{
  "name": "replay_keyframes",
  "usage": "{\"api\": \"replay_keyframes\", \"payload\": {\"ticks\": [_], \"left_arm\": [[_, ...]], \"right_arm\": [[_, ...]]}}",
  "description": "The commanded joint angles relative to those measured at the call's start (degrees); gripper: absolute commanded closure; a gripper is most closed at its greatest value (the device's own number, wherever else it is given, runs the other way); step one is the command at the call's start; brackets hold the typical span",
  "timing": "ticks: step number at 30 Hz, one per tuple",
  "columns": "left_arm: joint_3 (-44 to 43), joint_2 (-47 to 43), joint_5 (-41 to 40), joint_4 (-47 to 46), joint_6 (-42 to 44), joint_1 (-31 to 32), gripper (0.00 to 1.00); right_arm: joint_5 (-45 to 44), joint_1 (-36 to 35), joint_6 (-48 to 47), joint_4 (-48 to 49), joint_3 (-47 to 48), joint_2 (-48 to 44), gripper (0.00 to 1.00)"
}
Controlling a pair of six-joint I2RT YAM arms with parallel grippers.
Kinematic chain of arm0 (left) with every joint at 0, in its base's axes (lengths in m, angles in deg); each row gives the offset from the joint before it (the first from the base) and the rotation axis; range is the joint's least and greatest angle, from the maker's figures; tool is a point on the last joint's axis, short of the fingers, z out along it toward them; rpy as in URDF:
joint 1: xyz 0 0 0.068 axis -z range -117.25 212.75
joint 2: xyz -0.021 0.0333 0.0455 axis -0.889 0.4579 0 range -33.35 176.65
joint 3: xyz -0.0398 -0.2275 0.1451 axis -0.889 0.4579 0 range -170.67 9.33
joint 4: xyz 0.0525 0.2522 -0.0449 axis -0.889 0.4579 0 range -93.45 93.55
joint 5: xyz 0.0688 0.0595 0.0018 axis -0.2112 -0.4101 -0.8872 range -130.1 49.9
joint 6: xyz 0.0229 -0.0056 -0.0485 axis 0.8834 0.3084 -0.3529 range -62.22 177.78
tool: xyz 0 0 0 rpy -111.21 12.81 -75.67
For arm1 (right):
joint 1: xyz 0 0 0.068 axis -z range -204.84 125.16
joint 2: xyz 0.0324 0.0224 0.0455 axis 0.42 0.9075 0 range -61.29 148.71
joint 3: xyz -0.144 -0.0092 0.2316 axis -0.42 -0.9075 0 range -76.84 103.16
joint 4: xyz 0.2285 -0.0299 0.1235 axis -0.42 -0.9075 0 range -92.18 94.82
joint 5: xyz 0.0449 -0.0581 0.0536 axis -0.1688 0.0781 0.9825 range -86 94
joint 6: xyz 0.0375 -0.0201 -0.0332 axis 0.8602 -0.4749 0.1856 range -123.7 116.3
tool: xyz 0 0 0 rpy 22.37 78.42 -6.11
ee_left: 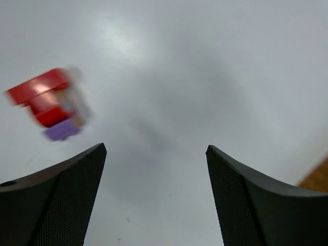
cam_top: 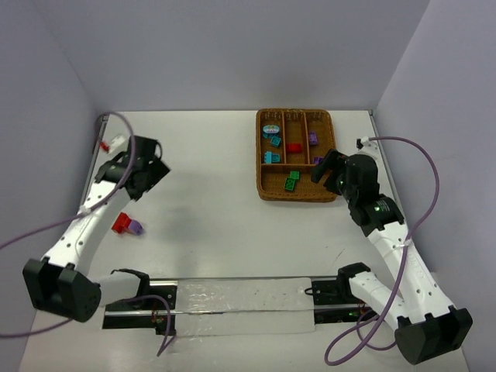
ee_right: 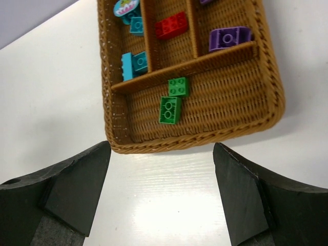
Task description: Sort the legos into containers by color
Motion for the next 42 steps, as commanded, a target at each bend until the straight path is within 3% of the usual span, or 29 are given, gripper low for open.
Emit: {"api": "replay_keyframes", "payload": {"ticks": [1,6,9,18,24,29,32,35,36,42], "left_arm": [[5.7,-4.8,-0.2,8.0,-5.4,-9.0,0.15],[9.4,-3.1,5.0,10.2,-3.9,-23.4,0.19],[11.6,-2.8,6.8,9.4,-2.5,-27.2,0.16],[14.3,3.6,12.7,3.6,-0.6,-28.4,0.03],[16.2,7.0,13.9,-1.0,-1.2,-28.4,0.03],[16.8,11.6,12.9,-3.2,-2.4,-28.4,0.27],[17.4,12.7,13.7,-4.7,-2.0,-28.2,0.54],[17.6,12.5,15.6,-6.5,-0.1,-28.2,0.95],[17.4,12.5,16.4,-6.7,0.7,-28.1,1.00],[12.4,8.7,21.1,-6.0,3.8,-19.2,1.00]], "right_arm": [[2.5,-1.3,0.5,5.3,-0.5,1.7,0.12],[2.7,-2.6,0.6,6.0,-0.9,1.9,0.12],[2.9,-2.9,0.7,6.6,-1.7,1.7,0.12],[4.2,-3.1,0.8,8.1,-2.3,1.7,0.12],[4.3,-3.0,0.3,8.2,-2.4,1.5,0.12],[4.6,-3.0,0.7,8.4,-3.0,1.6,0.12],[4.6,-3.1,0.9,8.2,-3.1,1.4,0.12],[4.3,-3.0,0.8,7.5,-2.7,1.0,0.12],[4.3,-3.0,0.8,7.4,-2.5,1.0,0.12],[6.1,-3.1,-0.2,5.8,-0.1,2.4,0.12]]}}
